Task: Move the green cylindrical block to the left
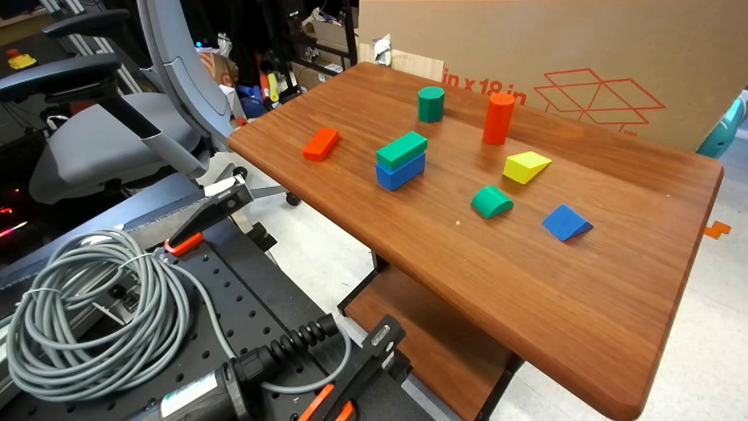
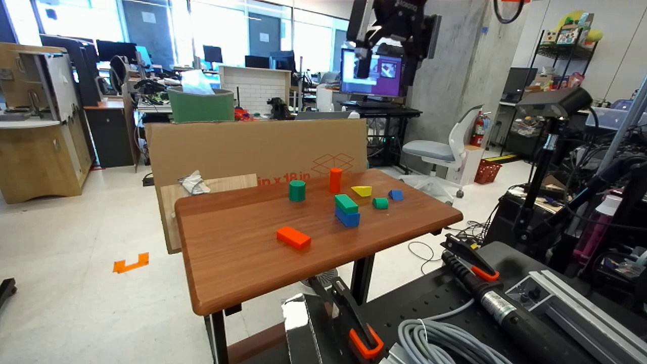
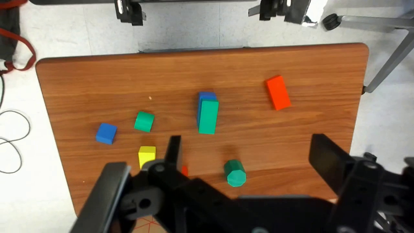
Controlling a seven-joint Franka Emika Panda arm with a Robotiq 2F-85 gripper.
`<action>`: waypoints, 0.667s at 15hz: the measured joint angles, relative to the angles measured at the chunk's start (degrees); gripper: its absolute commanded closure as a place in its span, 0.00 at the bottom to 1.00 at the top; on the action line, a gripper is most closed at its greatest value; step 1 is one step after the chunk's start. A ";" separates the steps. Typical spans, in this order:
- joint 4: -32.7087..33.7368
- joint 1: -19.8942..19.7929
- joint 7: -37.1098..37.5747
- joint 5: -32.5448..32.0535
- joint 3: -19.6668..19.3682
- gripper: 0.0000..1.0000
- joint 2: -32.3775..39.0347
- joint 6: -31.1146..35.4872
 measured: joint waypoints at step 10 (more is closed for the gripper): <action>13.16 0.23 7.09 -1.58 2.50 0.00 17.81 11.71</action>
